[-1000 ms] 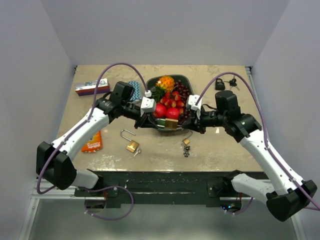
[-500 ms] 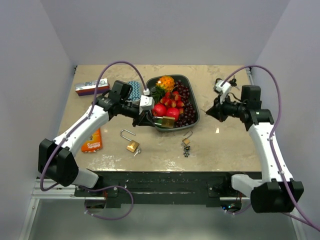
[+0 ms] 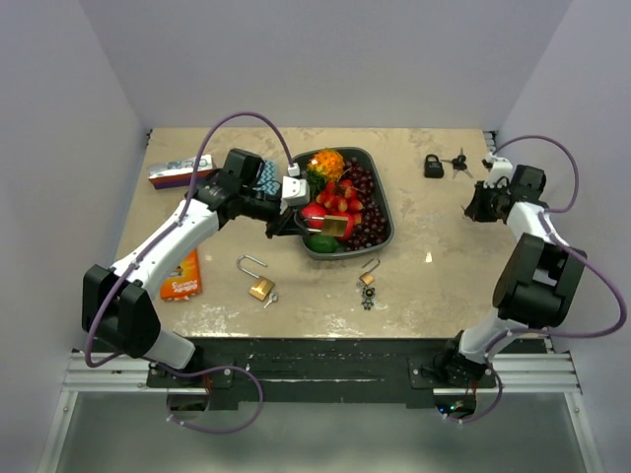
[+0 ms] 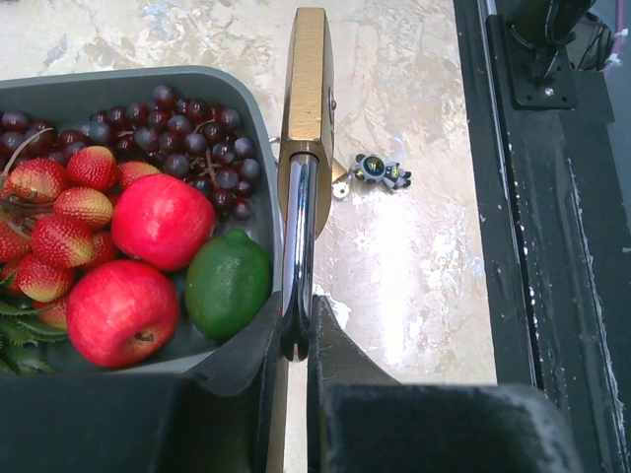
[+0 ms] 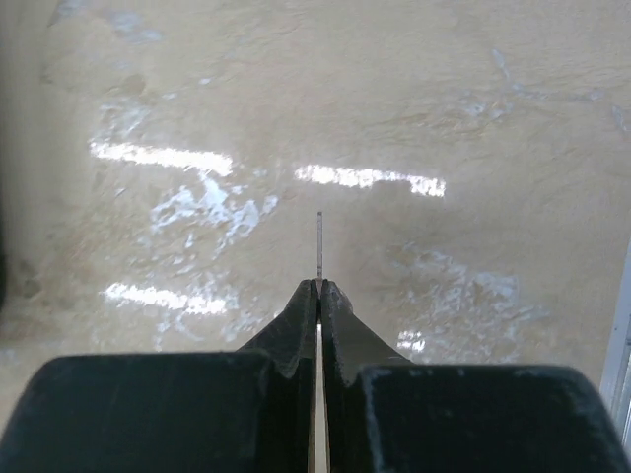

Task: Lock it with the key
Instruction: Place the key at the center of the board.

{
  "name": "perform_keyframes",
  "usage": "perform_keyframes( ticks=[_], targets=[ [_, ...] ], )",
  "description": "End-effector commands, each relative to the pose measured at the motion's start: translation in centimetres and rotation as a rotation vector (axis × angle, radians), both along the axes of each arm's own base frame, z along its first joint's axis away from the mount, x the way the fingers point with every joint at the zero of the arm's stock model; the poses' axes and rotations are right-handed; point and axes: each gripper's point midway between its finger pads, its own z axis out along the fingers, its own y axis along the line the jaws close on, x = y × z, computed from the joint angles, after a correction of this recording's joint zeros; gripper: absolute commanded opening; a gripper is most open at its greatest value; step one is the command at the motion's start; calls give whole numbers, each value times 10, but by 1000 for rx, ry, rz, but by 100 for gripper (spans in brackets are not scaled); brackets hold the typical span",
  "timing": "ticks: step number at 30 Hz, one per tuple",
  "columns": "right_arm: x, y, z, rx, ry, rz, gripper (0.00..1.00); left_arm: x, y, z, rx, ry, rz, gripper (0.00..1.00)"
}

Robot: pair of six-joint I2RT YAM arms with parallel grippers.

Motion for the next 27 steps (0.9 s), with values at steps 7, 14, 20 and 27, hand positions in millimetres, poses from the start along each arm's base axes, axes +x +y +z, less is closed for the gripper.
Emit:
perform_keyframes(
  ticks=[7, 14, 20, 27],
  targets=[
    [67, -52, -8, -93, -131, -143, 0, -1, 1, 28, -69, -124, -12, 0],
    [84, -53, -30, -67, -112, -116, 0, -3, 2, 22, -58, -110, -5, 0],
    [92, -51, -46, -45, -93, -89, 0, 1, 1, 17, -50, -97, 0, 0],
    [95, -52, -43, -53, -96, -71, 30, 5, -1, 14, -49, -82, 5, 0]
  ],
)
